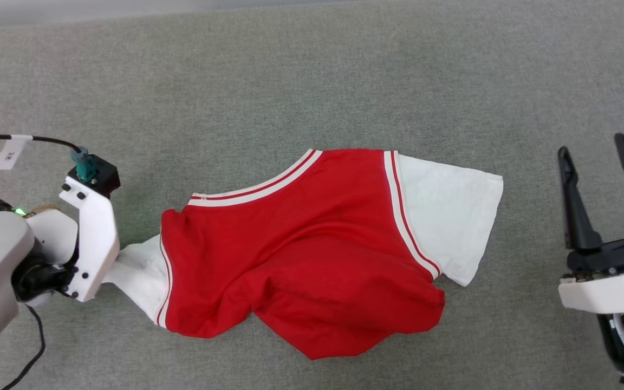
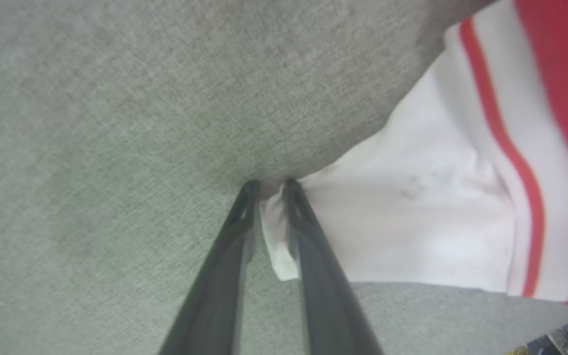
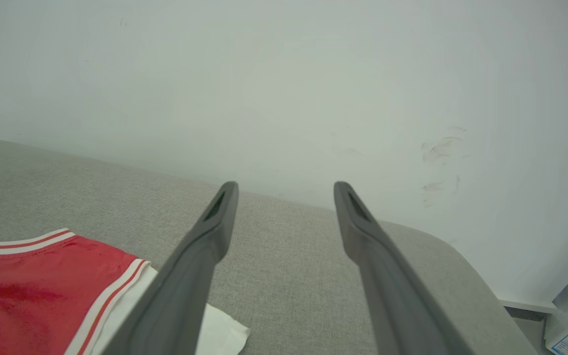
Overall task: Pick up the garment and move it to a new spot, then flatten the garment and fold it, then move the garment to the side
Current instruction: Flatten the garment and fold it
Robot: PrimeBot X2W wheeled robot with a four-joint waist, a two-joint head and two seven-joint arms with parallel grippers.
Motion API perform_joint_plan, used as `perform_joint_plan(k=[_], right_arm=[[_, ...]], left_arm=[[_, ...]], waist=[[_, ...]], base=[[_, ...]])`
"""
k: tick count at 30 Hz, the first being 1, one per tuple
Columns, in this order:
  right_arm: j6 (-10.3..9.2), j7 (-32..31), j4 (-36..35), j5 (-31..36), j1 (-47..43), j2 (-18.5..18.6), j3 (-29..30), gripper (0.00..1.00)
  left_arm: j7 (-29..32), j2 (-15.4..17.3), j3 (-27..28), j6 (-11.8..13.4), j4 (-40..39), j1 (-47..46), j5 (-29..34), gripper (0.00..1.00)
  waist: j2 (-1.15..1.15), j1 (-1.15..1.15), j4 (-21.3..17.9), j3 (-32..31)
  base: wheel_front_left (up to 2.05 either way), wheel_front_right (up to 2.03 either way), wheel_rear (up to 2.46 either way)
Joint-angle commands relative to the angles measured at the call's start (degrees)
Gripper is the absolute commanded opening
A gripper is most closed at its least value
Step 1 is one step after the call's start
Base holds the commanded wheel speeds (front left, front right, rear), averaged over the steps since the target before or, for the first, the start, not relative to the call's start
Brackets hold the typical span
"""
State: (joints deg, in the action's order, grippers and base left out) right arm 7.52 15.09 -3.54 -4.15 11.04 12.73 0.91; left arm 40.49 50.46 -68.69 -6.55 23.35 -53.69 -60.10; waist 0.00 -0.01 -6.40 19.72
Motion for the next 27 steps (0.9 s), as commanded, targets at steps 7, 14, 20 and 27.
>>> perform_joint_plan(k=[7,14,20,27], right_arm=[[-0.06,0.11,-0.48,0.93,3.51,4.66,0.71,1.00],[-0.06,-6.17,1.83,-0.76,11.91,15.76,-4.41,1.00],[-0.08,-31.19,4.65,-15.50,20.31,29.25,-19.34,1.00],[-0.06,-56.84,4.31,-33.98,29.61,39.93,-36.01,1.00]], left_arm=[[-4.41,-0.96,0.06,-0.53,-0.57,-1.07,1.07,0.00],[-7.45,0.82,1.34,-0.66,-6.06,-3.09,1.92,0.00],[-7.13,1.30,1.09,0.17,-10.25,-3.62,3.01,0.00],[-6.67,1.10,0.96,1.22,-13.41,-4.52,4.08,0.00]], waist=[[0.00,0.01,1.99,-3.47],[0.00,0.01,3.94,-5.45],[0.00,0.01,5.42,-5.25],[0.00,0.01,7.05,-2.91]], base=[[0.00,0.00,0.00],[0.00,0.00,0.00],[0.00,0.00,0.00],[0.00,0.00,0.00]])
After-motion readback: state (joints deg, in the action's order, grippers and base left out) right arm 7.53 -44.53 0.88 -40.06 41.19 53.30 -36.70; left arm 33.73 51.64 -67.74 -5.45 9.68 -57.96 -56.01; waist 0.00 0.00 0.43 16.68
